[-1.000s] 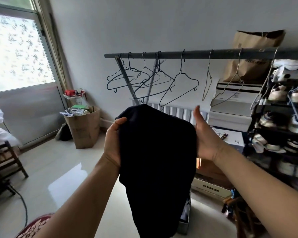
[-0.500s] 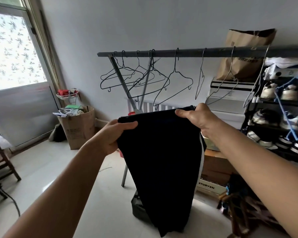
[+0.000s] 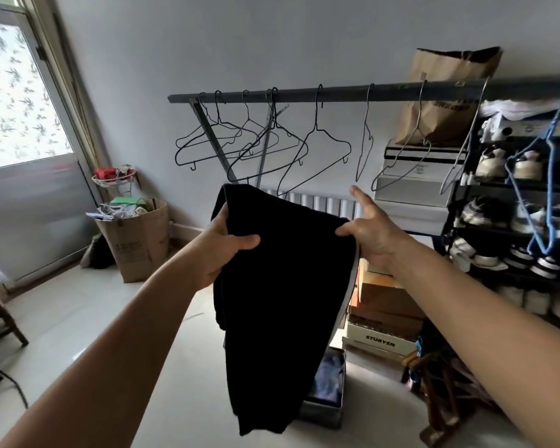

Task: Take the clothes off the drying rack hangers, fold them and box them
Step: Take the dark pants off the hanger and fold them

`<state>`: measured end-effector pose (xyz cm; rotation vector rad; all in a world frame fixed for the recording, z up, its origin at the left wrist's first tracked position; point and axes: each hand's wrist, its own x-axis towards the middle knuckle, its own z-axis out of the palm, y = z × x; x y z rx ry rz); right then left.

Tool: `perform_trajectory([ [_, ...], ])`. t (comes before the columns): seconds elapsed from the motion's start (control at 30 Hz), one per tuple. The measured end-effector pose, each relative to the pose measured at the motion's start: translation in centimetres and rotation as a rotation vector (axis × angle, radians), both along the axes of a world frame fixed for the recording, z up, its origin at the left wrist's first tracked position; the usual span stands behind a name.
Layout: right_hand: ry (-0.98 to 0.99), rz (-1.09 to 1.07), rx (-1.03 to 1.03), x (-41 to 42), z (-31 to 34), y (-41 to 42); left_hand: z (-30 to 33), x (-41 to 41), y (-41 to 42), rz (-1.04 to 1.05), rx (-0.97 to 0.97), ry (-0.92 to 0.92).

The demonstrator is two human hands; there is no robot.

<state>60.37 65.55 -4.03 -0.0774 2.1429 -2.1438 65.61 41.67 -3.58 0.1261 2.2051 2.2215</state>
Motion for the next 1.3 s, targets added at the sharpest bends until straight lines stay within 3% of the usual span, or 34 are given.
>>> perform_trajectory([
  [0.13, 0.141, -0.066, -0.029, 0.4, 0.5, -0.8, 0.5, -0.1, -0.5, 0.084, 0.104, -0.014],
  [0.27, 0.266, 0.060, 0.036, 1.3, 1.3, -1.0, 0.7, -0.6, -0.6, 0.240, 0.074, -0.064],
  [0.43, 0.361, 0.190, 0.357, 1.3, 1.0, -0.1, 0.6, -1.4, -1.4, 0.394, 0.031, -0.049],
  [0.67, 0.378, 0.162, 0.608, 1.2, 0.4, 0.1, 0.2, -1.2, -2.1, 0.209, -0.176, -0.026],
  [0.8, 0.390, 0.213, 0.717, 1.6, 0.7, 0.8, -0.2, -0.8, -2.5, 0.118, -0.430, 0.021],
  [1.0, 0.512, 0.130, 1.015, 1.5, 0.3, 0.1, -0.1, -0.7, -2.3, 0.318, -1.001, 0.230],
  [1.1, 0.596, 0.083, 1.230, 1.3, 1.1, -0.5, 0.6, -0.6, -2.0, 0.421, -1.131, 0.263],
  [1.23, 0.407, 0.224, 0.910, 1.6, 2.7, -1.3, 0.2, -2.0, -1.7, 0.489, -0.854, 0.293],
  [1.3, 0.358, 0.147, 0.762, 1.6, 3.0, -2.0, 0.0, -2.0, -0.9, 0.446, -0.762, 0.283],
])
